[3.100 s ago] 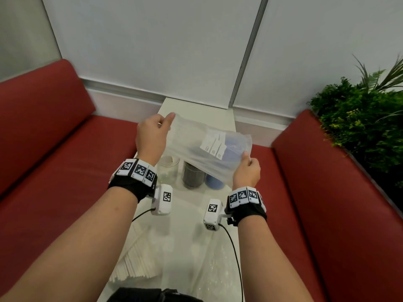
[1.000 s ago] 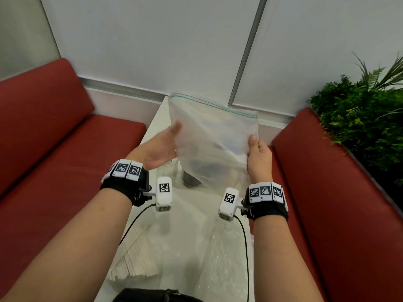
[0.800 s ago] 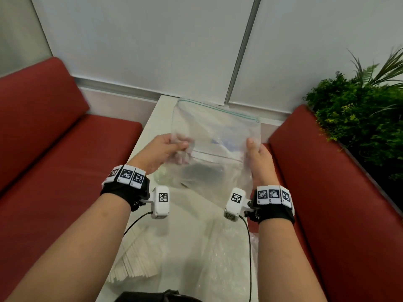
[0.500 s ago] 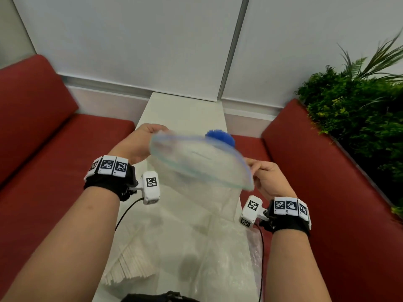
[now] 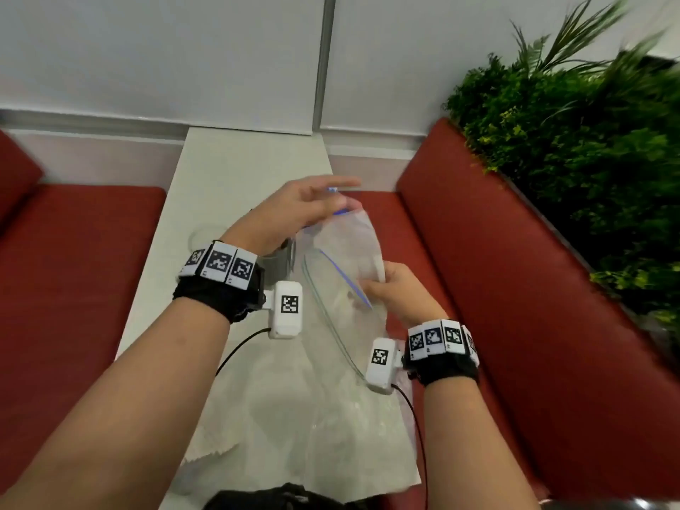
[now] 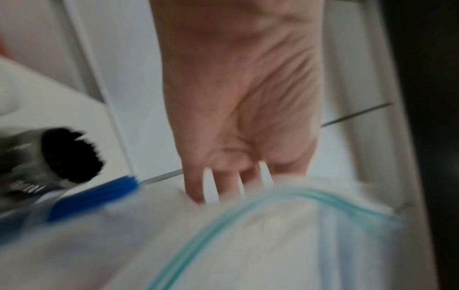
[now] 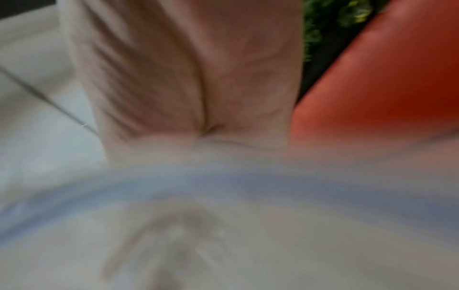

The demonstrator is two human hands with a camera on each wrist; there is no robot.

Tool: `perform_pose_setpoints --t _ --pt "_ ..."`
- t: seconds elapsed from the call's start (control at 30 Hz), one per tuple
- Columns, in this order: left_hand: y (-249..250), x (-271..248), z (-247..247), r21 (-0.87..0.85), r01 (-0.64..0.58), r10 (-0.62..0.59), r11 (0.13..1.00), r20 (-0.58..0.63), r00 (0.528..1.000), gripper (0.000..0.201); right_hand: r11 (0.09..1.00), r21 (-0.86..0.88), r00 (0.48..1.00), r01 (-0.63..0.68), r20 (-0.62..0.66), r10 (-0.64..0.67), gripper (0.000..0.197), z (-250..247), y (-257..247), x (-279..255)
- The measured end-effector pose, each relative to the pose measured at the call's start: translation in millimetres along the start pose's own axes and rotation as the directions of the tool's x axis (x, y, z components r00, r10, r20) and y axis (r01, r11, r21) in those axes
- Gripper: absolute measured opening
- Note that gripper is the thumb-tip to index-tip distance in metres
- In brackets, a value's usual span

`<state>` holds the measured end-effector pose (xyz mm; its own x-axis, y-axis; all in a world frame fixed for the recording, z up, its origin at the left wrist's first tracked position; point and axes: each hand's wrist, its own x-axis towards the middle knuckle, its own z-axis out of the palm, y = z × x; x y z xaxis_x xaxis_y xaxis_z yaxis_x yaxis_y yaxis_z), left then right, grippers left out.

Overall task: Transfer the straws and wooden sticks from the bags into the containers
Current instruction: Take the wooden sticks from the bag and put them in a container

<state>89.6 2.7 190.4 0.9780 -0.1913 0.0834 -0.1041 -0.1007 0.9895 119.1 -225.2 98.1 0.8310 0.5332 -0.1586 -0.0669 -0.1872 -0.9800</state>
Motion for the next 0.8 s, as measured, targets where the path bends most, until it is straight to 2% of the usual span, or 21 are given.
perform_pose_setpoints --t 0.03,0.07,0.1,0.13,0.2,0.23,0.27,0.3,0.33,0.37,0.4,0.43,0.47,0.5,0.53,0.6,0.63,0.67,0.7,0.8 --pt "-9.4 3.5 1.0 -0.087 0.038 -0.050 0.996 -0.142 0.989 0.039 0.998 0.054 0.993 -0.018 -0.119 0.024 0.007 -5.0 10.9 -6.6" --pt "-22.0 5.4 2.5 -0.168 0.123 -0.155 0.978 -0.193 0.969 0.053 0.995 0.091 0.977 -0.033 -0.207 0.051 0.008 -9.1 21.5 -13.2" --pt "-38.9 5.9 7.6 -0.240 0.234 -0.272 0.942 -0.141 0.952 0.070 0.991 0.121 0.961 -0.050 -0.265 0.081 0.012 -11.5 32.1 -19.5" --pt "-59.1 4.7 18.4 -0.276 0.349 -0.368 0.896 -0.022 0.929 0.084 0.985 0.155 0.949 -0.069 -0.294 0.113 0.017 -12.0 43.8 -24.5" --pt "-101.6 -1.5 53.2 -0.208 0.494 -0.457 0.844 0.201 0.866 0.102 0.971 0.201 0.932 -0.127 -0.311 0.187 0.018 -6.0 69.8 -33.9" --pt "-123.5 -4.6 72.3 -0.151 0.511 -0.475 0.846 0.221 0.852 0.105 0.968 0.185 0.916 -0.171 -0.332 0.225 0.014 -1.3 83.7 -38.4" --pt "-145.3 -7.3 91.3 -0.099 0.509 -0.490 0.855 0.171 0.855 0.105 0.963 0.140 0.886 -0.230 -0.379 0.266 0.009 3.3 99.7 -42.4" --pt "-166.3 -9.5 107.5 -0.045 0.514 -0.510 0.857 0.065 0.857 0.101 0.951 0.088 0.842 -0.297 -0.445 0.304 0.006 8.0 116.2 -47.1" --pt "-185.6 -11.9 119.6 0.008 0.540 -0.538 0.842 -0.059 0.841 0.094 0.930 0.051 0.789 -0.365 -0.514 0.338 0.006 12.1 132.3 -52.7" --pt "-203.4 -15.2 127.8 0.064 0.575 -0.561 0.816 -0.154 0.813 0.086 0.900 0.041 0.737 -0.434 -0.557 0.381 0.012 15.9 146.3 -57.9" --pt "-218.8 -20.2 133.7 0.141 0.604 -0.574 0.784 -0.204 0.793 0.080 0.865 0.041 0.700 -0.501 -0.568 0.432 0.026 20.0 158.7 -62.5" --pt "-233.3 -25.6 138.5 0.240 0.618 -0.580 0.749 -0.216 0.786 0.076 0.832 0.015 0.685 -0.555 -0.559 0.467 0.045 23.5 170.4 -66.4" --pt "-246.8 -31.8 143.2 0.334 0.618 -0.586 0.712 -0.203 0.785 0.074 0.806 -0.066 0.695 -0.588 -0.552 0.461 0.062 27.4 180.2 -70.6" --pt "-258.4 -37.6 148.1 0.398 0.610 -0.588 0.685 -0.192 0.786 0.071 0.784 -0.201 0.731 -0.588 -0.548 0.407 0.073 31.5 188.5 -74.5" --pt "-268.0 -42.2 152.4 0.425 0.605 -0.585 0.674 -0.194 0.788 0.067 0.761 -0.359 0.795 -0.540 -0.514 0.321 0.077 36.1 195.2 -78.2" --pt "-281.0 -48.6 159.0 0.424 0.589 -0.545 0.688 -0.233 0.805 0.052 0.683 -0.643 0.935 -0.347 -0.293 0.200 0.072 47.0 206.5 -82.3" --pt "-286.2 -48.3 160.1 0.420 0.575 -0.515 0.702 -0.259 0.817 0.044 0.615 -0.742 0.962 -0.268 -0.168 0.217 0.070 51.6 213.8 -82.6" --pt "-290.6 -46.7 160.4 0.417 0.564 -0.489 0.712 -0.282 0.825 0.040 0.547 -0.803 0.954 -0.238 -0.088 0.287 0.072 55.1 223.2 -82.7" --pt "-294.6 -44.8 160.5 0.417 0.560 -0.476 0.716 -0.295 0.828 0.040 0.486 -0.835 0.923 -0.258 -0.064 0.379 0.078 57.0 233.6 -82.8" --pt "-299.9 -42.7 157.9 0.381 0.584 -0.509 0.717 -0.285 0.812 0.050 0.297 -0.883 0.816 -0.364 -0.148 0.559 0.096 58.7 260.7 -75.1"
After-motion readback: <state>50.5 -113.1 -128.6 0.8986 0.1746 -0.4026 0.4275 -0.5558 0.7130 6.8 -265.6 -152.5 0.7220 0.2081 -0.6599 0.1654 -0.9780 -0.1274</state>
